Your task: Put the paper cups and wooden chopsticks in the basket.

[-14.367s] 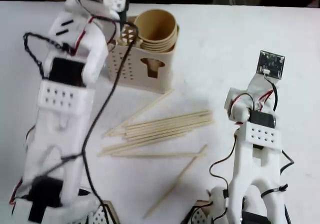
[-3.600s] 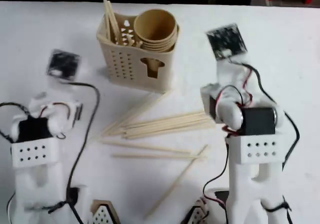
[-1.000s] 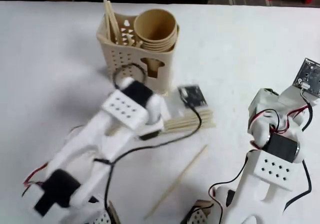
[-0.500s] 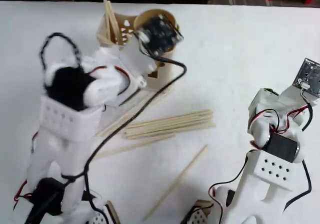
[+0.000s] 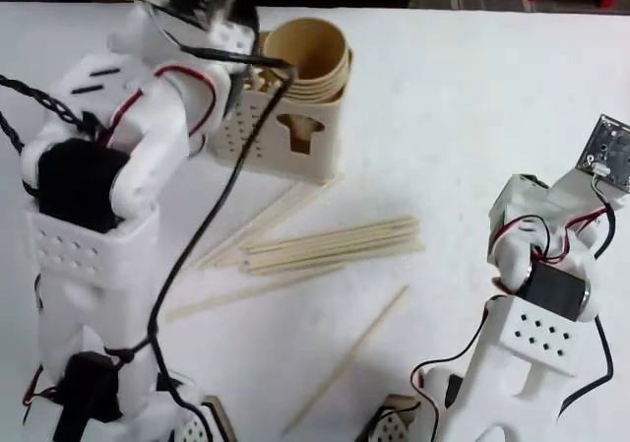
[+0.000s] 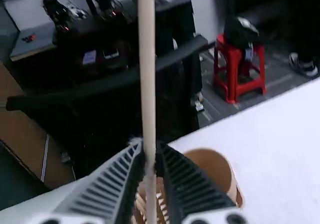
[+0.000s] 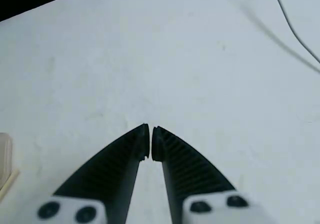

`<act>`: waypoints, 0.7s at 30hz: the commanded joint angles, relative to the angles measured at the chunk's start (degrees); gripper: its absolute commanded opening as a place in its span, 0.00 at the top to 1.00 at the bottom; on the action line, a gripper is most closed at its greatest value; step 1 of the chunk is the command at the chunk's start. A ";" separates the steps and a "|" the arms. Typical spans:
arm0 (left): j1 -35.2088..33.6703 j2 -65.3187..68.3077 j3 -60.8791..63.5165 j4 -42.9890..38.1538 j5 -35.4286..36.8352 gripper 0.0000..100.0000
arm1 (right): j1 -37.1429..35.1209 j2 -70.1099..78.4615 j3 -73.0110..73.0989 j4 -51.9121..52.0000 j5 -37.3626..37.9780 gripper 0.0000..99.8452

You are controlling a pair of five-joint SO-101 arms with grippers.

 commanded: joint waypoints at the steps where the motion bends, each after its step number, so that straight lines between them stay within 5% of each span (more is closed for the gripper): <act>1: -3.74 -2.42 6.59 -16.53 8.53 0.98 | 0.22 -0.92 -0.44 -1.19 0.00 0.97; 6: -8.40 -2.51 21.27 -35.34 19.08 0.98 | 0.22 -0.92 -0.44 -1.19 0.00 0.97; 12: -10.42 -2.51 38.51 -52.57 19.08 0.98 | 0.22 -0.92 -0.44 -1.19 0.00 0.97; 21: -11.47 -2.95 45.89 -58.64 19.08 0.94 | 0.22 -0.84 1.32 -4.09 0.00 0.97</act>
